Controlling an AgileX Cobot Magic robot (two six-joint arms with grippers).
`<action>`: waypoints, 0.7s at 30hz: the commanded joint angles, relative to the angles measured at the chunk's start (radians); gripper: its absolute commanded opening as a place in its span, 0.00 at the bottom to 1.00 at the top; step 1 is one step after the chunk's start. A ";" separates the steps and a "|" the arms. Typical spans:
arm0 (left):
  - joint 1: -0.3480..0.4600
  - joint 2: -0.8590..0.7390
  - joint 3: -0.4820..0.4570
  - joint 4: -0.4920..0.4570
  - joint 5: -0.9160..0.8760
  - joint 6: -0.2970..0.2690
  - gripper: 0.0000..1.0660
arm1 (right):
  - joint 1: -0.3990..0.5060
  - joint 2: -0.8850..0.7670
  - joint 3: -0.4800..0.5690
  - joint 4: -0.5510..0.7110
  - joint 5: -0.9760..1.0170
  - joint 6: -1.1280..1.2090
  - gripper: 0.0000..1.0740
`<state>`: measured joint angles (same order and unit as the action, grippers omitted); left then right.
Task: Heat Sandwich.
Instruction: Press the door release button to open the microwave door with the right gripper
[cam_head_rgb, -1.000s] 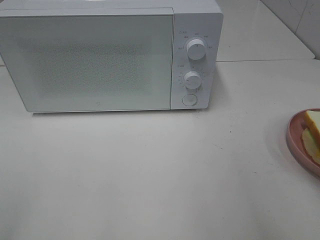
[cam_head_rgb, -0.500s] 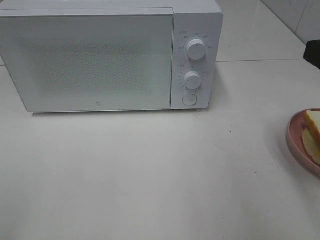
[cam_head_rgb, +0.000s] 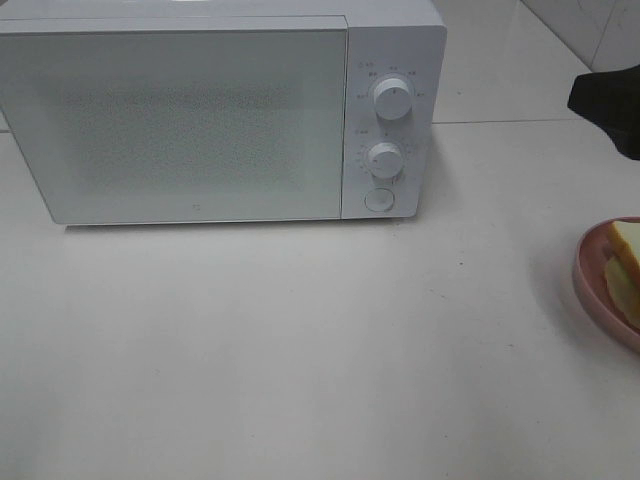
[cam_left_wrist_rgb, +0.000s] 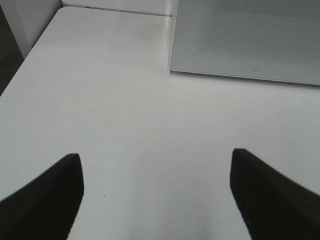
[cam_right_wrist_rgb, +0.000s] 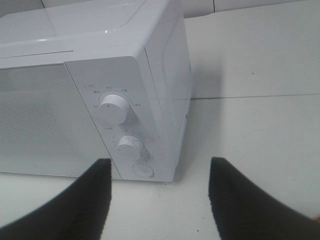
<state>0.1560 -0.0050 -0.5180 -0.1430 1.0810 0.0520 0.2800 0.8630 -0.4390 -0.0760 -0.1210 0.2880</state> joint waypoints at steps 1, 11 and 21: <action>-0.004 -0.012 0.004 -0.008 -0.014 -0.001 0.72 | 0.002 0.026 0.004 -0.005 -0.031 0.029 0.47; -0.004 -0.012 0.004 -0.008 -0.014 -0.001 0.72 | 0.002 0.165 0.004 -0.125 -0.147 0.226 0.11; -0.004 -0.012 0.004 -0.008 -0.014 -0.001 0.72 | 0.002 0.322 0.004 -0.242 -0.292 0.412 0.00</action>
<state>0.1560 -0.0050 -0.5180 -0.1430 1.0810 0.0520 0.2800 1.1640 -0.4390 -0.2920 -0.3770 0.6600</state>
